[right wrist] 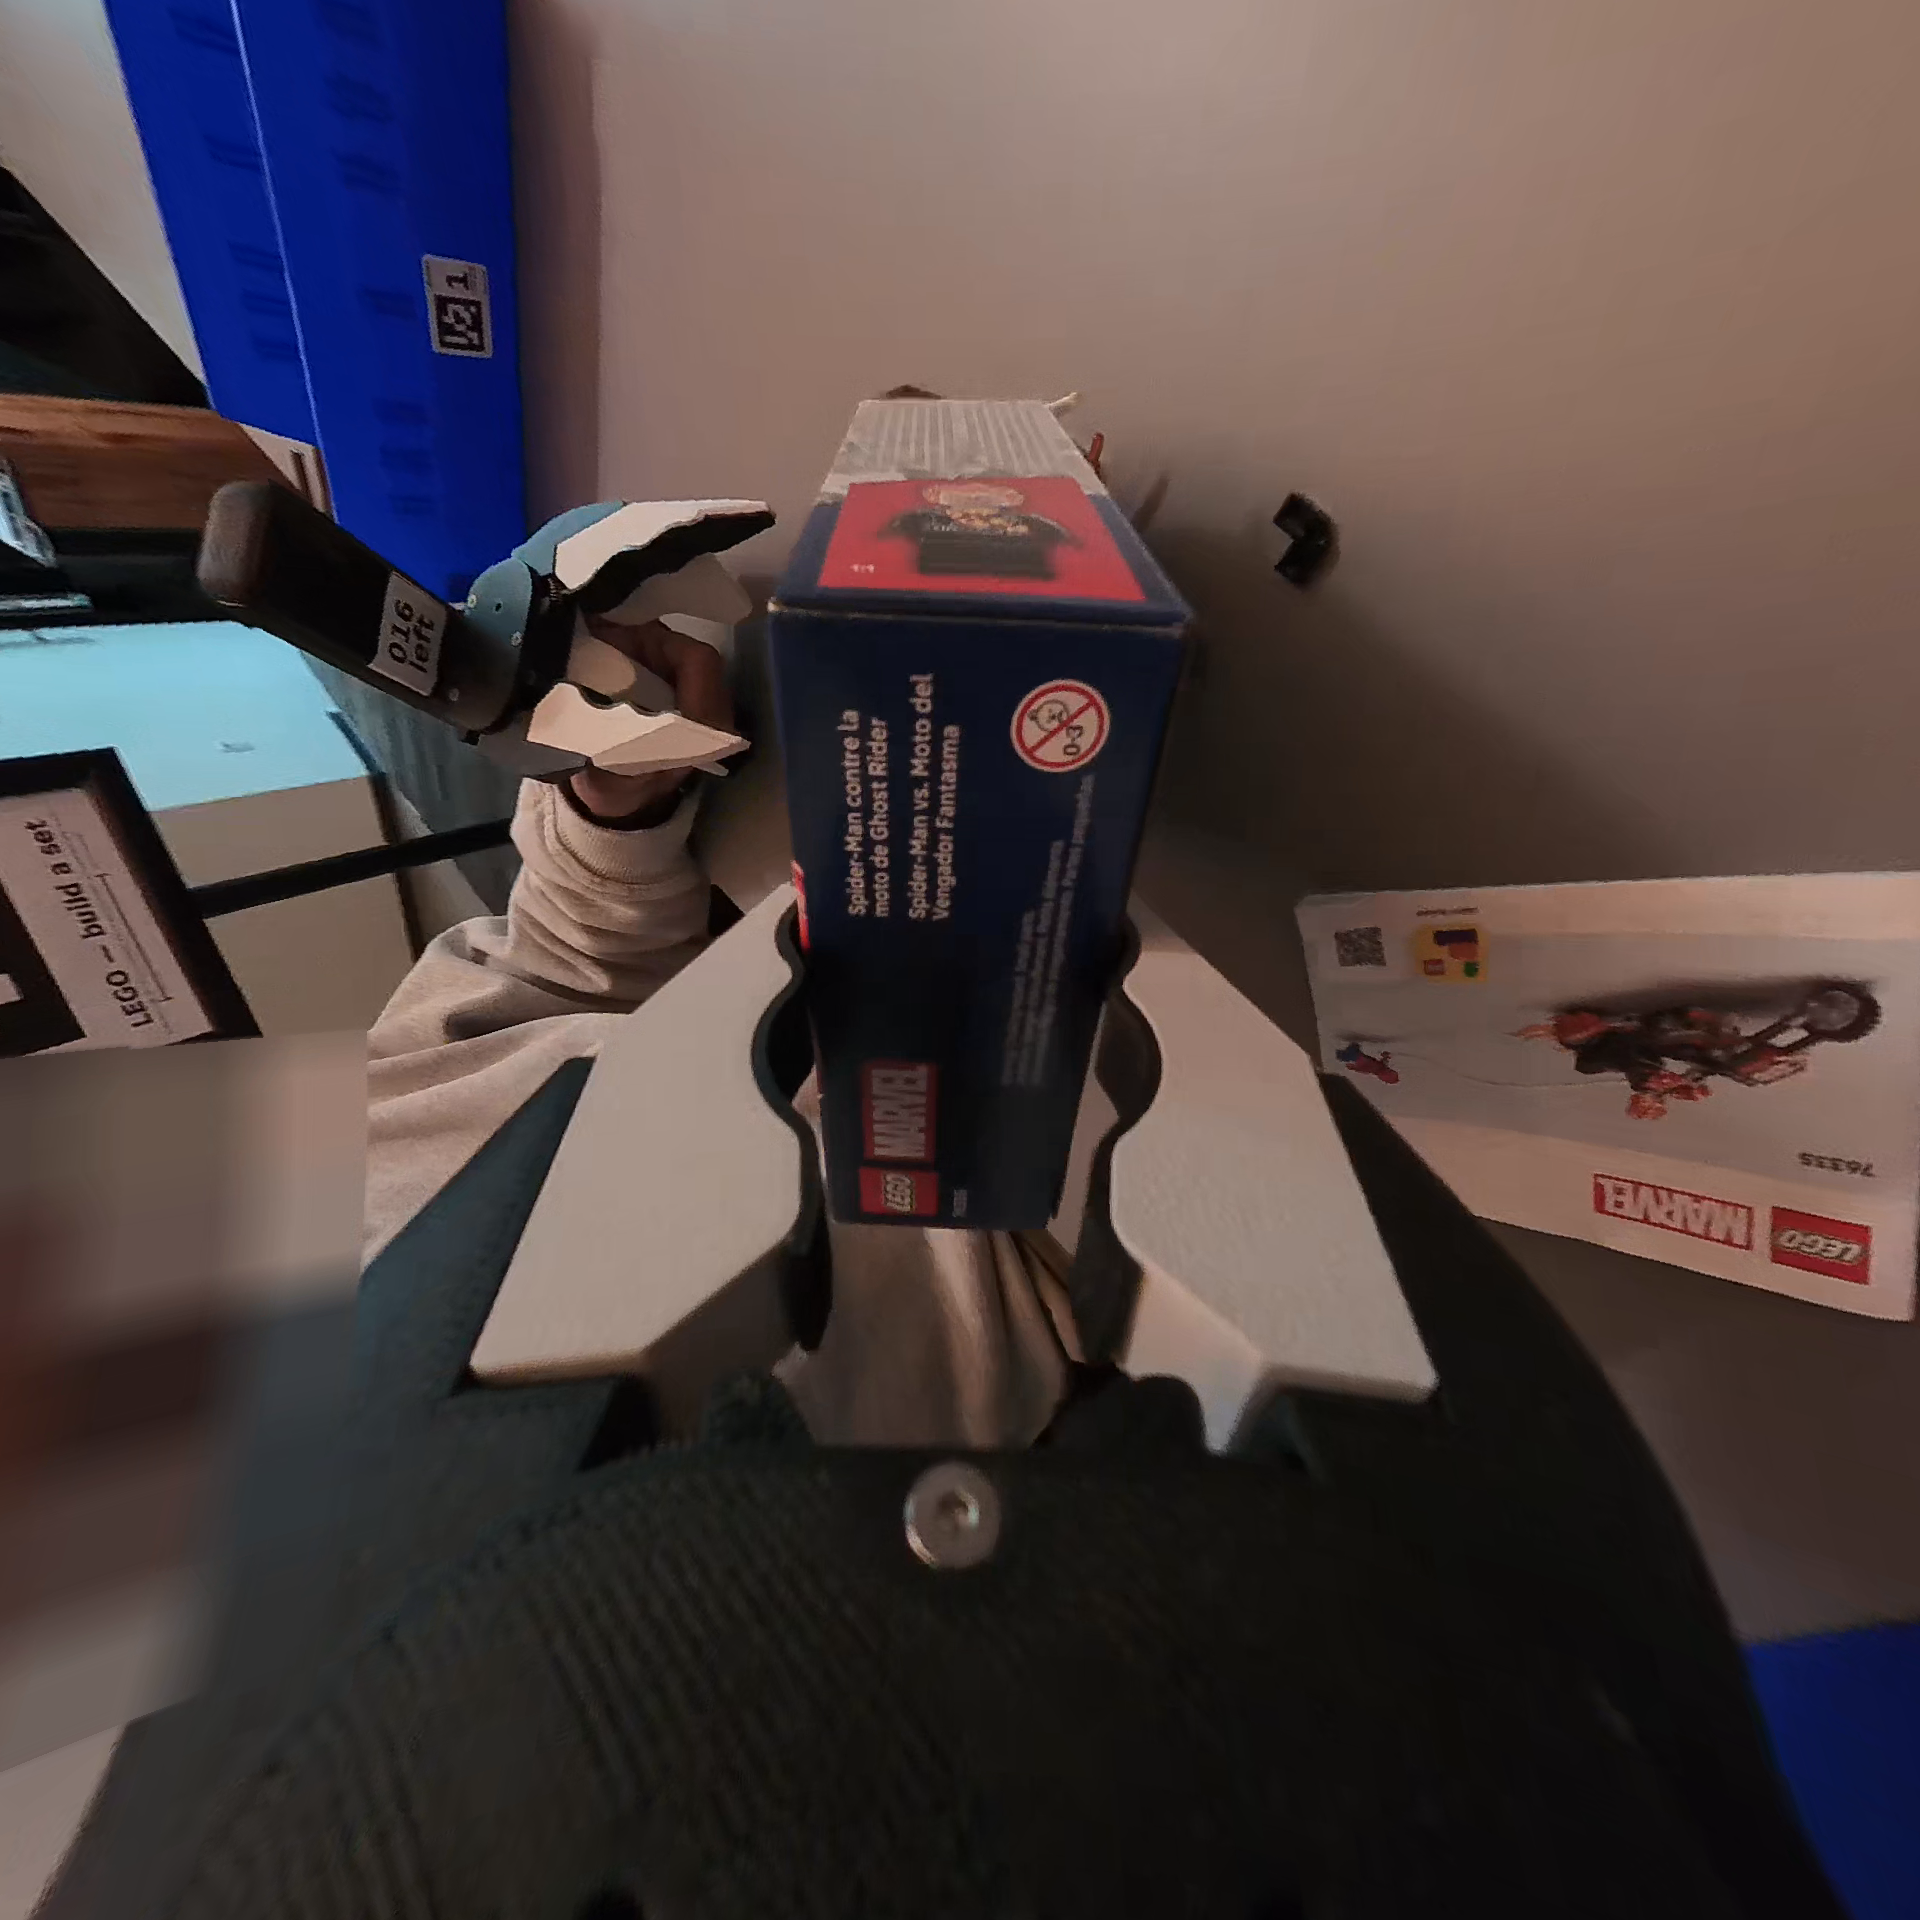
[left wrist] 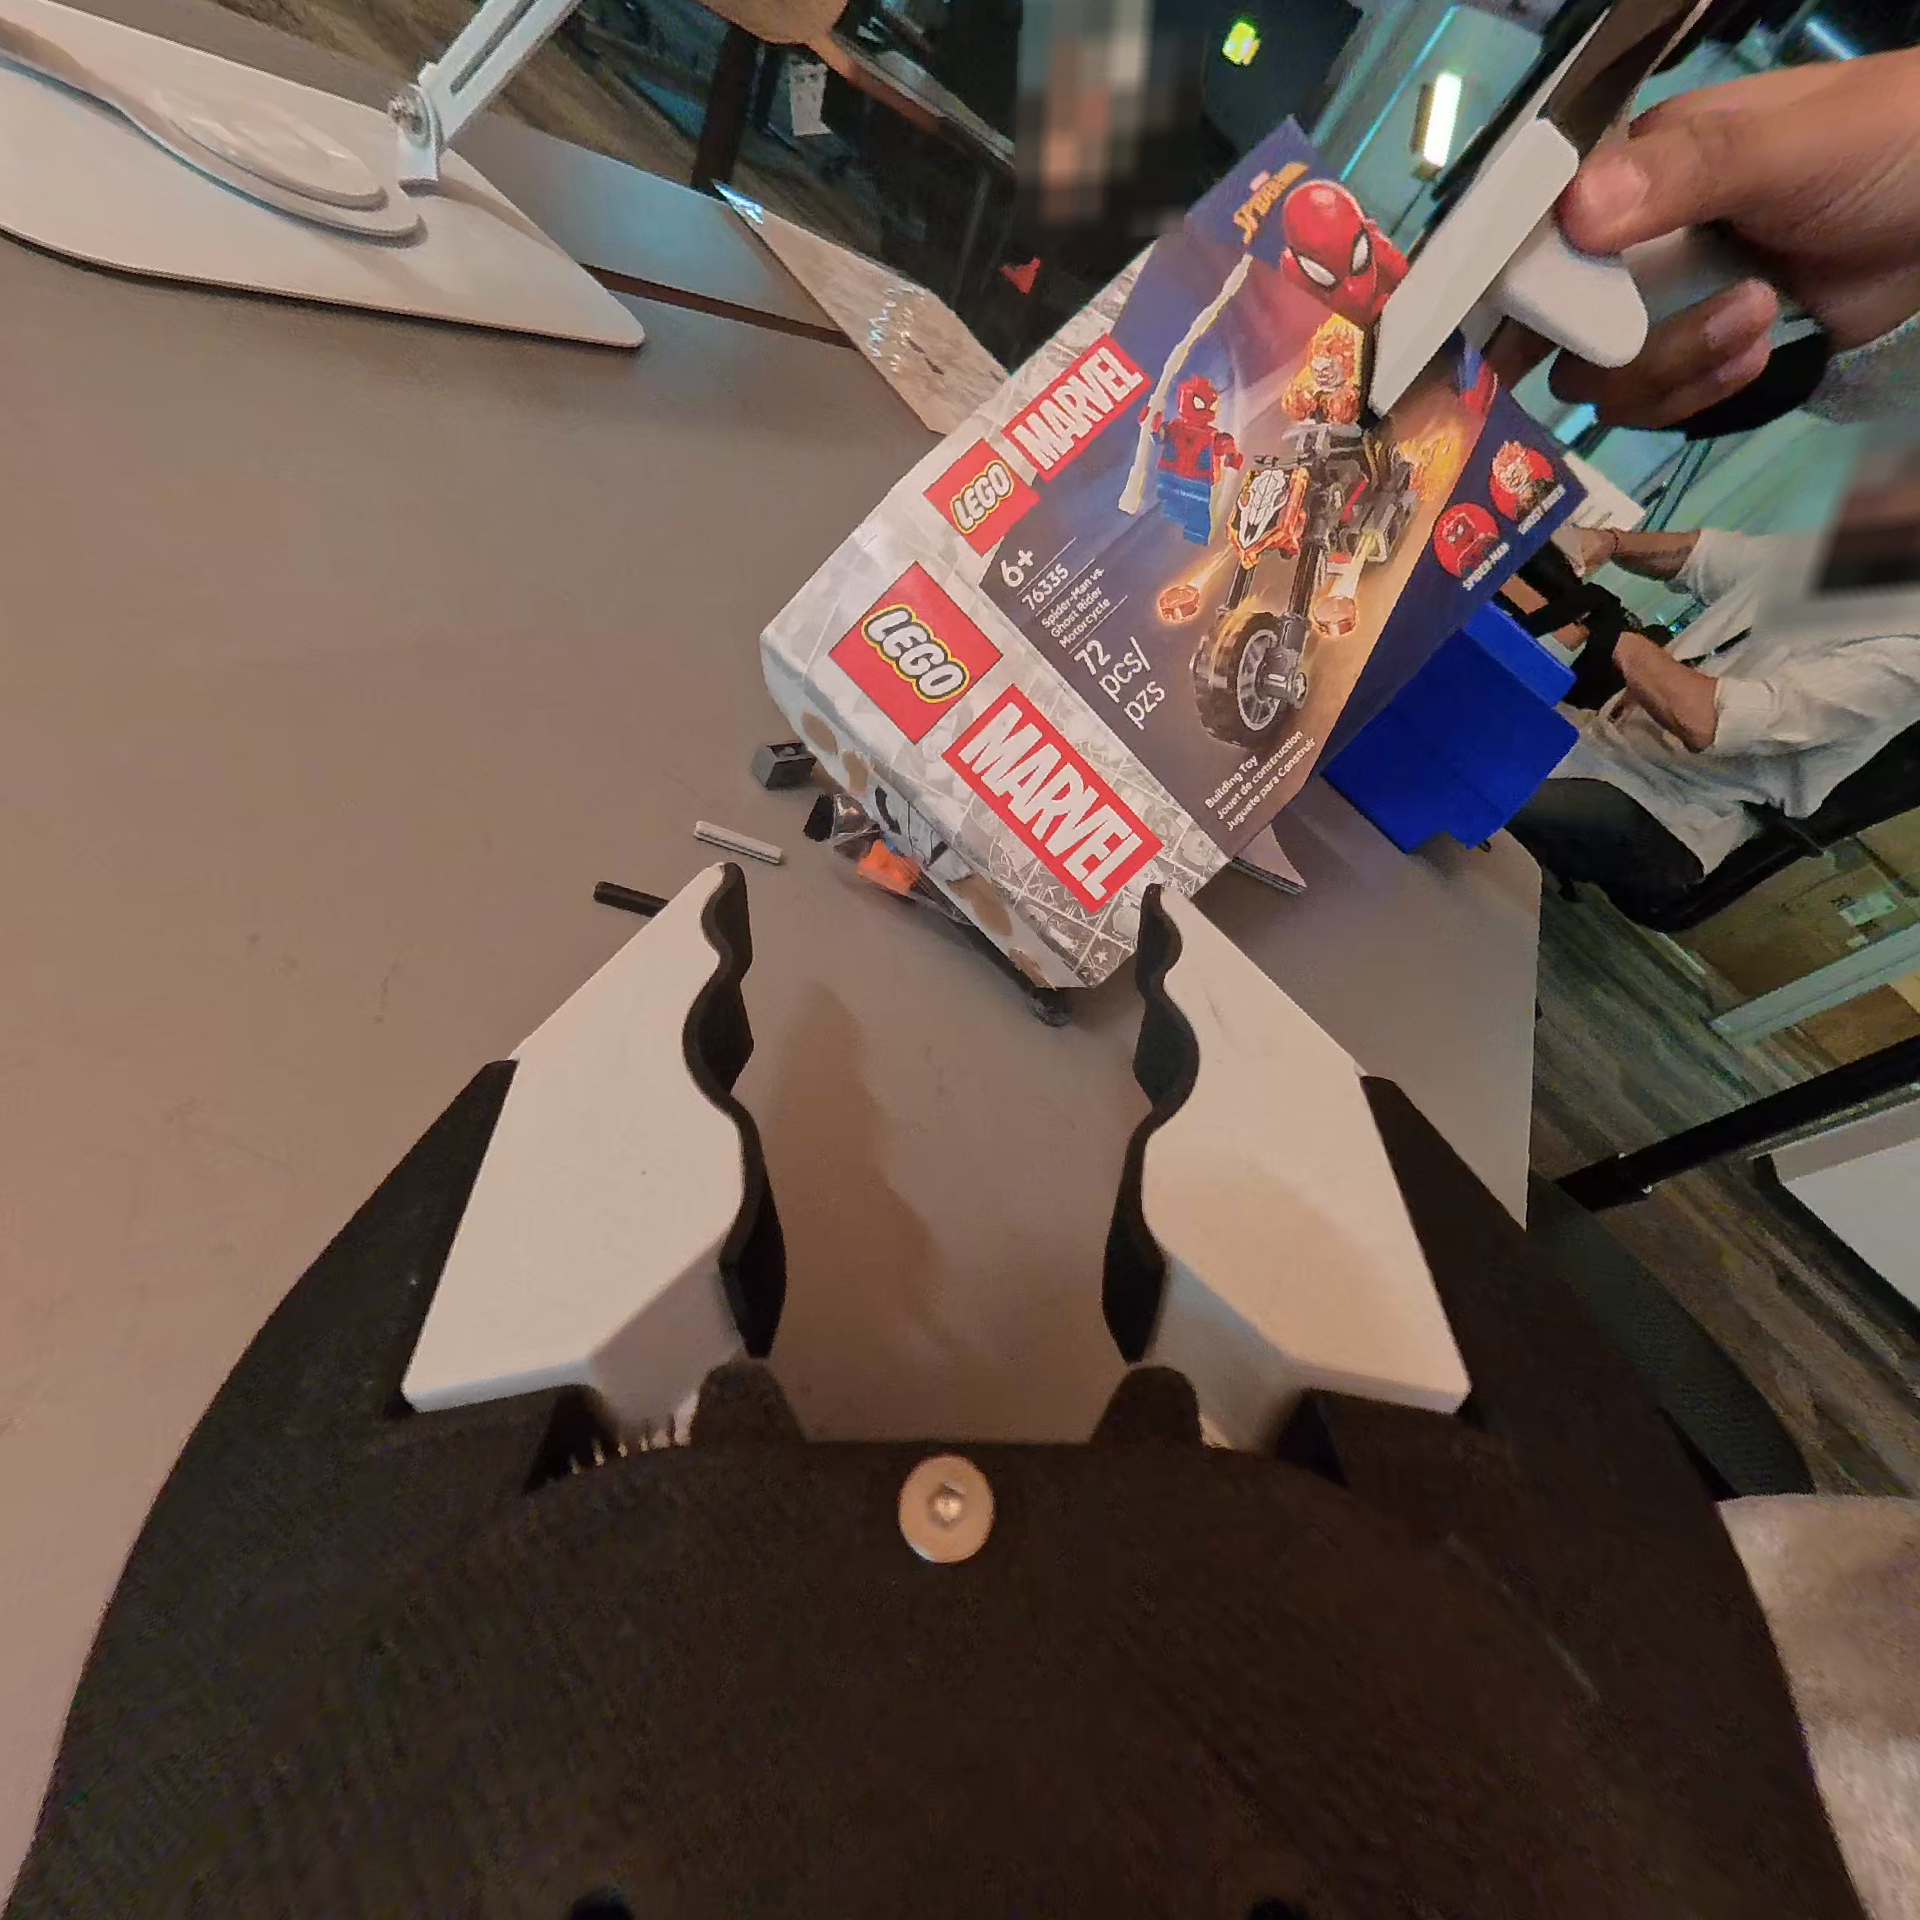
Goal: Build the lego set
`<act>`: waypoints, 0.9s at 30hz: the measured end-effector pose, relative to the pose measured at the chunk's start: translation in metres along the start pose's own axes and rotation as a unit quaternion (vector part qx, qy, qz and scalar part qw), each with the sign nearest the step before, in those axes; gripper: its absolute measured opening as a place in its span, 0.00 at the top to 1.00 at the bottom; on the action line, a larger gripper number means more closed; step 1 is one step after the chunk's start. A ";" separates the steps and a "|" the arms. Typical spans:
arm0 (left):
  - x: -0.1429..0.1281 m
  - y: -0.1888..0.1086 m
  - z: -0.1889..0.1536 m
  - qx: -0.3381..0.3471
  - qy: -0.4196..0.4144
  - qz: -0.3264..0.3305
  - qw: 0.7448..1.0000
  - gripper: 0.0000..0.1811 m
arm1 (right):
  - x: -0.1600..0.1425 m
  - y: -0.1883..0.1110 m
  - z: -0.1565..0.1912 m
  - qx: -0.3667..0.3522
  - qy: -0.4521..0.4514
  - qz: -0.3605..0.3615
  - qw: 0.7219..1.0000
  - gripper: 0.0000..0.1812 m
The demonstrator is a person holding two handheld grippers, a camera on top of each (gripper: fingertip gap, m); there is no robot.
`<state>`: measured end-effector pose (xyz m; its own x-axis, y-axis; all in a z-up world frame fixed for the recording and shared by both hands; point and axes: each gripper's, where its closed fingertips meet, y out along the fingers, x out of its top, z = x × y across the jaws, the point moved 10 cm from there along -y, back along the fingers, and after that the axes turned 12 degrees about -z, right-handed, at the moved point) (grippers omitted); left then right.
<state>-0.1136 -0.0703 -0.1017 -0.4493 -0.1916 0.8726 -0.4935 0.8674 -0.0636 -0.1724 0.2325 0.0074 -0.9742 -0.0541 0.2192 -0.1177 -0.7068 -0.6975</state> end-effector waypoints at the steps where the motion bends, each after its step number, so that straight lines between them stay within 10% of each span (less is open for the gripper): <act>1: 0.000 0.000 0.001 0.000 -0.003 0.000 1.000 0.59 | 0.002 0.001 0.003 -0.005 -0.005 0.001 1.000 0.71; 27: 0.000 -0.001 0.004 -0.003 -0.023 -0.003 1.000 0.60 | 0.027 -0.006 0.042 -0.038 -0.070 0.007 0.997 0.71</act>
<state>-0.1167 -0.0730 -0.1033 -0.4799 -0.2176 0.8499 -0.4920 0.8689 -0.0554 -0.1900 0.2054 0.0462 -0.9401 -0.1651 0.2981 -0.1237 -0.6499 -0.7499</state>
